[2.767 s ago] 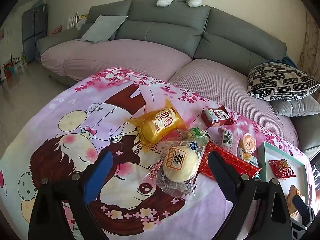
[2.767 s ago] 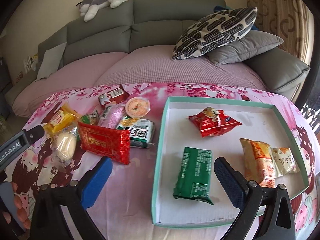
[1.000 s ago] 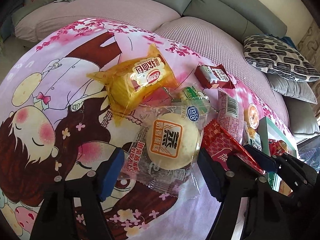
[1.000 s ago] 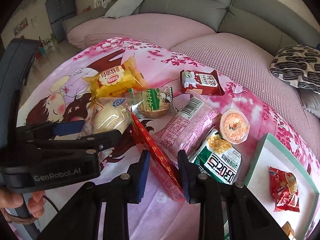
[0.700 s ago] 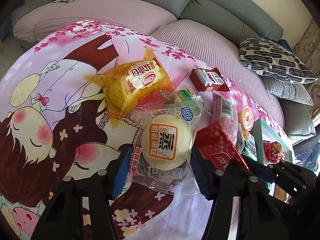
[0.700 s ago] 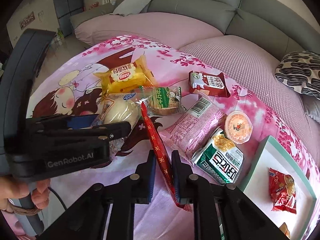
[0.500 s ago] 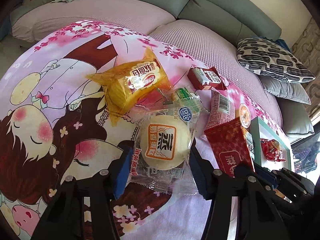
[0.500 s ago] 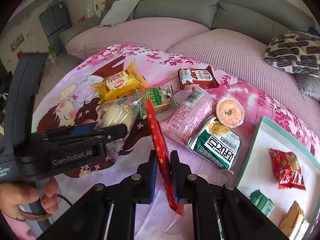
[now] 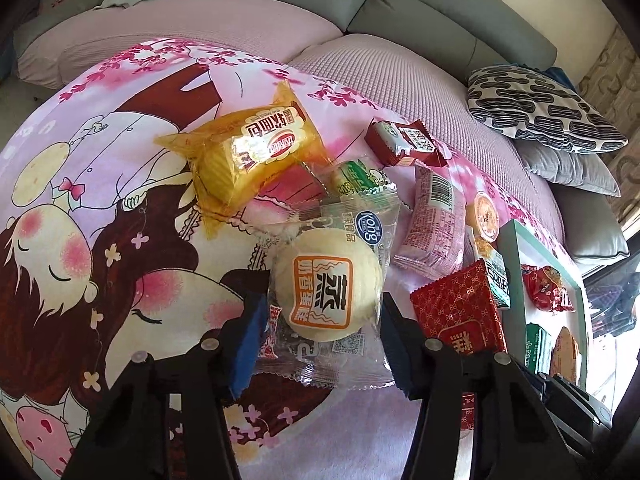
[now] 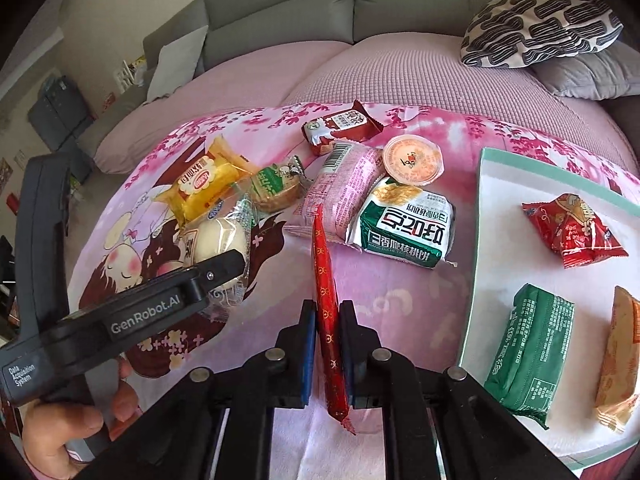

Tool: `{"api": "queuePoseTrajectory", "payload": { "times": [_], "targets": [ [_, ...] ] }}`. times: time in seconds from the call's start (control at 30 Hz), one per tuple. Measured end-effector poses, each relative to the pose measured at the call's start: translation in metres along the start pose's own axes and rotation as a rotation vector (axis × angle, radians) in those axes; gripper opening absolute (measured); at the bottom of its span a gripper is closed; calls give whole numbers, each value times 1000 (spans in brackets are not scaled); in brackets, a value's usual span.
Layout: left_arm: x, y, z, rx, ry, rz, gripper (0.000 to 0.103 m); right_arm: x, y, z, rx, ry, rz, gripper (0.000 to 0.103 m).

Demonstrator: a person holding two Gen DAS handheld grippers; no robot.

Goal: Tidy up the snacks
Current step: 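Grasp the red rectangular packet with the right tool while the left tool grasps the clear steamed-bun packet, then carry both packets over the teal tray and open both tools to release them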

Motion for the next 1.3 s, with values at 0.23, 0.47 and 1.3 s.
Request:
{"api": "queuePoseTrajectory", "payload": {
  "times": [0.23, 0.47, 1.3],
  "targets": [
    [4, 0, 6, 24, 38, 5, 57, 4, -2, 4, 15, 17, 21, 13],
    [-13, 0, 10, 24, 38, 39, 50, -7, -5, 11, 44, 68, 46, 12],
    [-47, -27, 141, 308, -69, 110, 50, -113, -29, 141, 333, -73, 285, 12]
  ]
}}
Point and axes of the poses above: each gripper's, at about its wrist camera, not at the fingertips, and x roughly the way its jaws point, z to its right, y to its top, the point moved 1 cm from there along x, roughly the way its jaws point, and after that the axes turned 7 degrees about -z, right-handed, at the moved point
